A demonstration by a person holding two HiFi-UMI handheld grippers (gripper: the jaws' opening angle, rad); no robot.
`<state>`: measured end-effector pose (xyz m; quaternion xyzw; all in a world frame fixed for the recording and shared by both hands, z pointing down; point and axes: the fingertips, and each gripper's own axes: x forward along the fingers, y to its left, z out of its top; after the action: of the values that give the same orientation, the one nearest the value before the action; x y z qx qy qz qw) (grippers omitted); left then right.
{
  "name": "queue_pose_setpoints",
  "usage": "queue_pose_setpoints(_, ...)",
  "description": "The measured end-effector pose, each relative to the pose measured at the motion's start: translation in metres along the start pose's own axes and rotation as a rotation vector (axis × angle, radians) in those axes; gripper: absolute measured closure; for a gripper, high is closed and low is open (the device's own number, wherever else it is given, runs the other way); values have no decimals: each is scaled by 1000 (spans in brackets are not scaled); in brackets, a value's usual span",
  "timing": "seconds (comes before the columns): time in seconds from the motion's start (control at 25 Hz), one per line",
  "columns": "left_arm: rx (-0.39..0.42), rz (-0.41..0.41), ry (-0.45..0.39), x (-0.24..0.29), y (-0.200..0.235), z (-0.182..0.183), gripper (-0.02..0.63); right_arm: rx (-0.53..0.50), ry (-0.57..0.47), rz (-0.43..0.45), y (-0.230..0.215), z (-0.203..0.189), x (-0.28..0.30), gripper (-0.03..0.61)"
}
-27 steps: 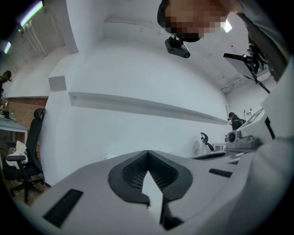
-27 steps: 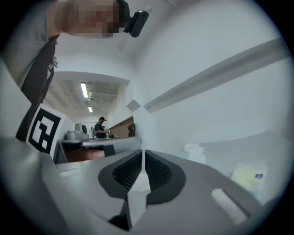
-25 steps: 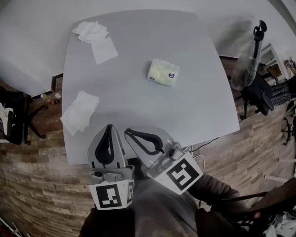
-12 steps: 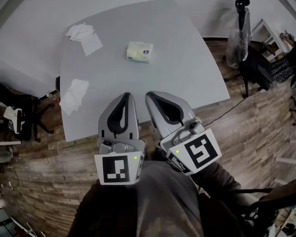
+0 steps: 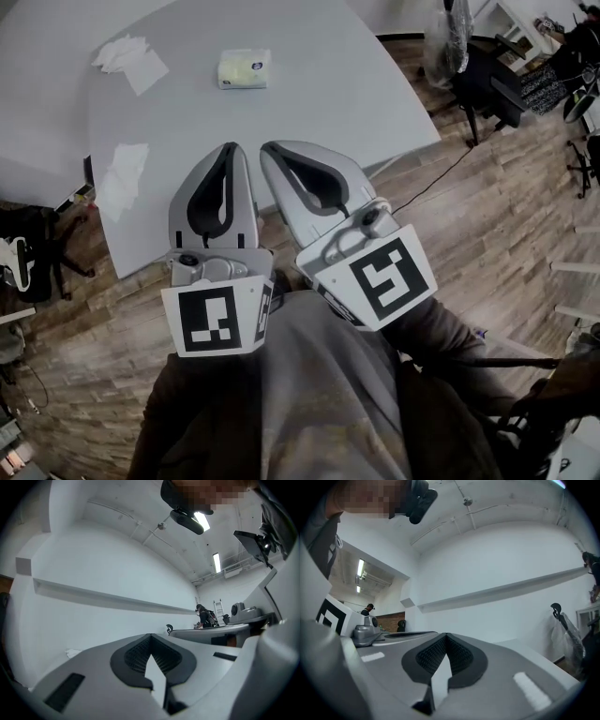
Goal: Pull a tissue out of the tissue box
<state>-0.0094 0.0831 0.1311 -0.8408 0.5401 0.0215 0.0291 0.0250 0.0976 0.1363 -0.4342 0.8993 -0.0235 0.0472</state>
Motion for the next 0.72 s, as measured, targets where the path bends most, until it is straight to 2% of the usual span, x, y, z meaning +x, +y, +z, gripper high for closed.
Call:
queue_pose_setpoints(0.48, 6, -78, -30, -19, -16, 12, 615, -41, -22, -61, 17, 13, -20, 578)
queue_pose_setpoints(0.72, -1, -77, -43, -24, -10, 14, 615, -43, -22, -65, 25, 13, -17, 578)
